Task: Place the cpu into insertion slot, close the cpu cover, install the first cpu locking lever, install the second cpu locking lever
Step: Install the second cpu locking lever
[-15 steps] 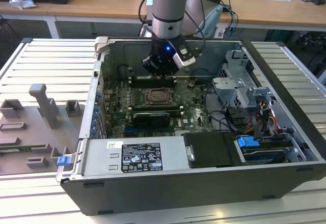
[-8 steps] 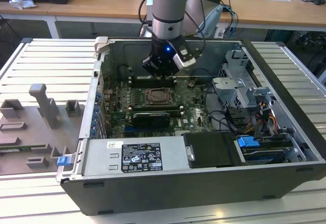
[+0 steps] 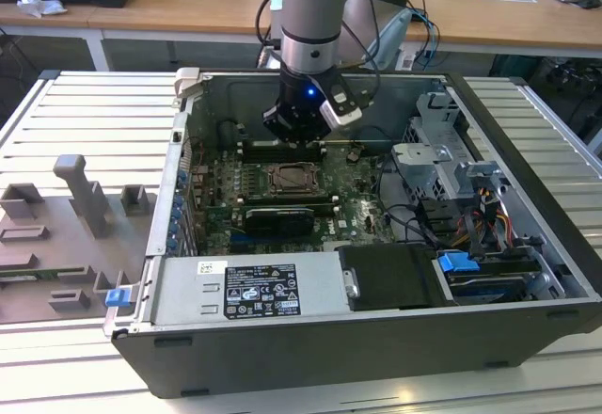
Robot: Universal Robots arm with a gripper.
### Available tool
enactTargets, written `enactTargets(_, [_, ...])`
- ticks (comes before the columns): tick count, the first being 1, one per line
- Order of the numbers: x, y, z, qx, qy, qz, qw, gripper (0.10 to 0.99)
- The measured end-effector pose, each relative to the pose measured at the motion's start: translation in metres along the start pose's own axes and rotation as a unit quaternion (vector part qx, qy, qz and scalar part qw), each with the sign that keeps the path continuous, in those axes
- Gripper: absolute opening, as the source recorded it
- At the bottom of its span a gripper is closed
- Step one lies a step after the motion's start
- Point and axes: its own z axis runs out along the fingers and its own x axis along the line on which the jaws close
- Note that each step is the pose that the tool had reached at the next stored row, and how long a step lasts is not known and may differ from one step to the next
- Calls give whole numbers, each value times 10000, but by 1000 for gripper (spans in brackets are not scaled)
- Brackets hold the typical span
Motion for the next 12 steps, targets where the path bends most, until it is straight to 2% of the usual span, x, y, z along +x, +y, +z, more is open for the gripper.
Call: enactTargets(12, [2, -42, -5, 1, 1, 0, 10000, 106])
